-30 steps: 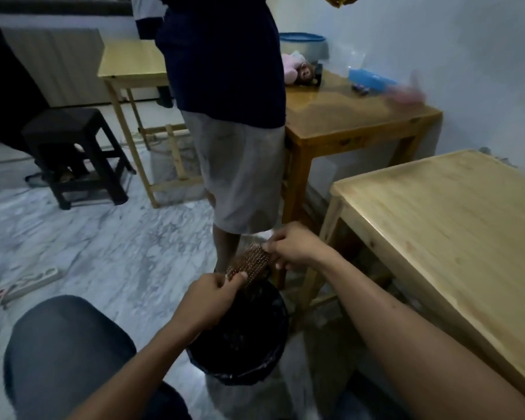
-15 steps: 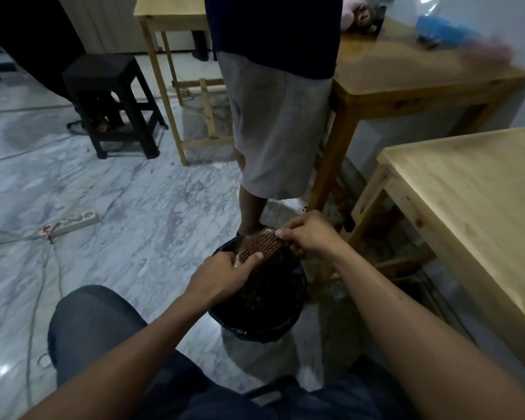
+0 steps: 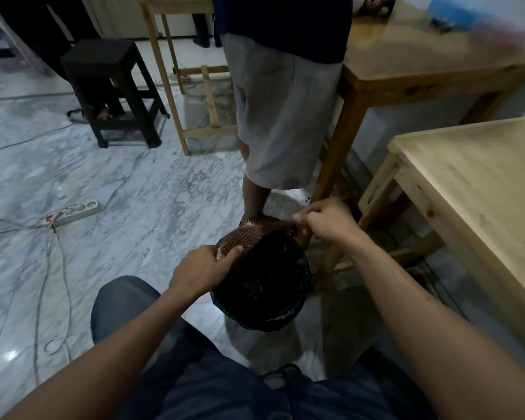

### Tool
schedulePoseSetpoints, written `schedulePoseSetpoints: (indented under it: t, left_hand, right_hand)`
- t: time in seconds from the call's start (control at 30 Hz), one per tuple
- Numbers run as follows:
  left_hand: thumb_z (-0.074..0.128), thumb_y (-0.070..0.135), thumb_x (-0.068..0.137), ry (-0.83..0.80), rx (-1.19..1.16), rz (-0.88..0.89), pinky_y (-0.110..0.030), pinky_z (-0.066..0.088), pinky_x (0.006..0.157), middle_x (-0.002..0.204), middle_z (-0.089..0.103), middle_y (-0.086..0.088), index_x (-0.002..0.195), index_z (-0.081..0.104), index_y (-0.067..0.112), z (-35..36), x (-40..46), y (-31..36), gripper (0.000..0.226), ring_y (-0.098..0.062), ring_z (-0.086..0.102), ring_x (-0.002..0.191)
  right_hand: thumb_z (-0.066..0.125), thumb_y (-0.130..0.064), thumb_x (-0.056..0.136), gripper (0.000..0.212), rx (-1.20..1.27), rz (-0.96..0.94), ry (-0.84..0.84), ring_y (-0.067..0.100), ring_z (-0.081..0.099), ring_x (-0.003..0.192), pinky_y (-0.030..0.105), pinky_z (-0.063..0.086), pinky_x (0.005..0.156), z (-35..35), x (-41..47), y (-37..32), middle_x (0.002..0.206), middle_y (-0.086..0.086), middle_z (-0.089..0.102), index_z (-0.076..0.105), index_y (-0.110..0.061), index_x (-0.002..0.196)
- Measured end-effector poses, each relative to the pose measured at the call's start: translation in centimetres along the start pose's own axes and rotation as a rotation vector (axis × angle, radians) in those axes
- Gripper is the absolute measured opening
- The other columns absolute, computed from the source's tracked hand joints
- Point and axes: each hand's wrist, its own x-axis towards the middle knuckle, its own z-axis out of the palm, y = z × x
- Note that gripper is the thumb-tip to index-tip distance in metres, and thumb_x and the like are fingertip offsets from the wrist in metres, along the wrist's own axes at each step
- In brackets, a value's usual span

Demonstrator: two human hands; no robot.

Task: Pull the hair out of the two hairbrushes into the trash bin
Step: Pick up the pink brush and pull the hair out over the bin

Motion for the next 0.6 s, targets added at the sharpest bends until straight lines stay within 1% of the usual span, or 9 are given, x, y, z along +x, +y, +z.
schedulePoseSetpoints:
  t: [0.1, 0.13, 0.2, 0.27, 0.37, 0.4, 0.47, 0.53, 0.6]
  left_hand:
    - [0.045, 0.075, 0.085, 0.025, -0.017, -0.084, -0.032, 0.040, 0.049, 0.046, 0.042, 0.000, 0.057, 0.036, 0.014, -0.5, 0.4, -1.5, 0.068, -0.021, 0.048, 0.041]
    - [0.044, 0.075, 0.085, 0.046, -0.011, -0.108, -0.032, 0.040, 0.049, 0.046, 0.042, -0.001, 0.058, 0.036, 0.014, -0.8, 0.4, -1.9, 0.068, -0.021, 0.048, 0.041]
    - [0.044, 0.074, 0.086, 0.082, 0.015, -0.120, -0.031, 0.035, 0.050, 0.047, 0.039, -0.001, 0.058, 0.033, 0.015, -1.3, 0.4, -2.5, 0.067, -0.020, 0.043, 0.043]
    - [0.043, 0.073, 0.087, 0.105, 0.022, -0.103, -0.030, 0.031, 0.050, 0.047, 0.036, 0.000, 0.058, 0.031, 0.015, -1.6, 0.3, -2.4, 0.066, -0.019, 0.040, 0.043]
    - [0.042, 0.074, 0.087, 0.139, 0.037, -0.077, -0.029, 0.034, 0.048, 0.051, 0.047, 0.001, 0.060, 0.041, 0.014, -1.7, 0.0, -1.1, 0.066, -0.019, 0.049, 0.048]
    - [0.041, 0.075, 0.086, 0.146, 0.053, -0.063, -0.029, 0.035, 0.048, 0.053, 0.051, 0.001, 0.063, 0.045, 0.014, -1.7, -0.1, -0.6, 0.065, -0.019, 0.053, 0.050]
    - [0.040, 0.075, 0.087, 0.176, 0.097, -0.029, -0.028, 0.036, 0.047, 0.056, 0.054, 0.001, 0.066, 0.048, 0.017, -1.7, -0.6, 0.5, 0.062, -0.018, 0.054, 0.051]
    - [0.039, 0.075, 0.087, 0.223, 0.153, 0.010, -0.027, 0.036, 0.046, 0.055, 0.053, 0.001, 0.066, 0.044, 0.020, -1.8, -1.1, 1.4, 0.060, -0.018, 0.053, 0.049]
    - [0.038, 0.076, 0.087, 0.261, 0.197, 0.040, -0.027, 0.034, 0.045, 0.055, 0.052, 0.002, 0.065, 0.040, 0.021, -1.9, -1.6, 2.1, 0.059, -0.018, 0.051, 0.048]
  right_hand:
    - [0.065, -0.027, 0.099, 0.024, -0.021, 0.039, 0.105, 0.023, 0.072, 0.083, 0.039, 0.058, 0.080, -1.5, 0.6, -0.1, 0.086, 0.010, 0.077, 0.079, -0.008, 0.093]
    - [0.064, -0.028, 0.099, 0.027, -0.030, 0.059, 0.138, 0.025, 0.072, 0.084, 0.040, 0.057, 0.082, -2.1, 0.8, -0.2, 0.087, 0.011, 0.077, 0.079, -0.006, 0.093]
    - [0.063, -0.029, 0.101, 0.026, -0.041, 0.084, 0.168, 0.024, 0.071, 0.081, 0.039, 0.057, 0.080, -2.8, 1.0, -0.3, 0.087, 0.011, 0.077, 0.077, -0.009, 0.091]
    - [0.061, -0.029, 0.102, 0.025, -0.096, 0.071, 0.154, 0.023, 0.071, 0.083, 0.039, 0.059, 0.082, -2.8, 0.9, -0.2, 0.089, 0.009, 0.076, 0.076, -0.013, 0.091]
    - [0.057, -0.029, 0.103, 0.023, -0.161, 0.038, 0.071, 0.025, 0.071, 0.095, 0.042, 0.059, 0.088, -1.7, 0.7, -0.4, 0.098, 0.008, 0.074, 0.072, -0.012, 0.104]
    - [0.058, -0.030, 0.102, 0.022, -0.149, 0.025, 0.022, 0.025, 0.072, 0.095, 0.041, 0.059, 0.086, -1.1, 0.7, -0.5, 0.101, 0.005, 0.072, 0.068, -0.015, 0.114]
    - [0.061, -0.032, 0.100, 0.042, -0.075, -0.010, -0.077, 0.022, 0.073, 0.089, 0.035, 0.059, 0.074, 0.0, 0.6, -0.8, 0.109, 0.001, 0.067, 0.055, -0.020, 0.141]
    - [0.062, -0.034, 0.101, 0.053, 0.024, -0.049, -0.171, 0.019, 0.073, 0.081, 0.028, 0.057, 0.062, 1.0, 0.6, -1.1, 0.127, 0.004, 0.063, 0.048, -0.019, 0.149]
    - [0.064, -0.036, 0.100, 0.056, 0.105, -0.070, -0.246, 0.017, 0.073, 0.077, 0.023, 0.053, 0.053, 1.7, 0.9, -1.0, 0.134, 0.007, 0.061, 0.048, -0.016, 0.151]
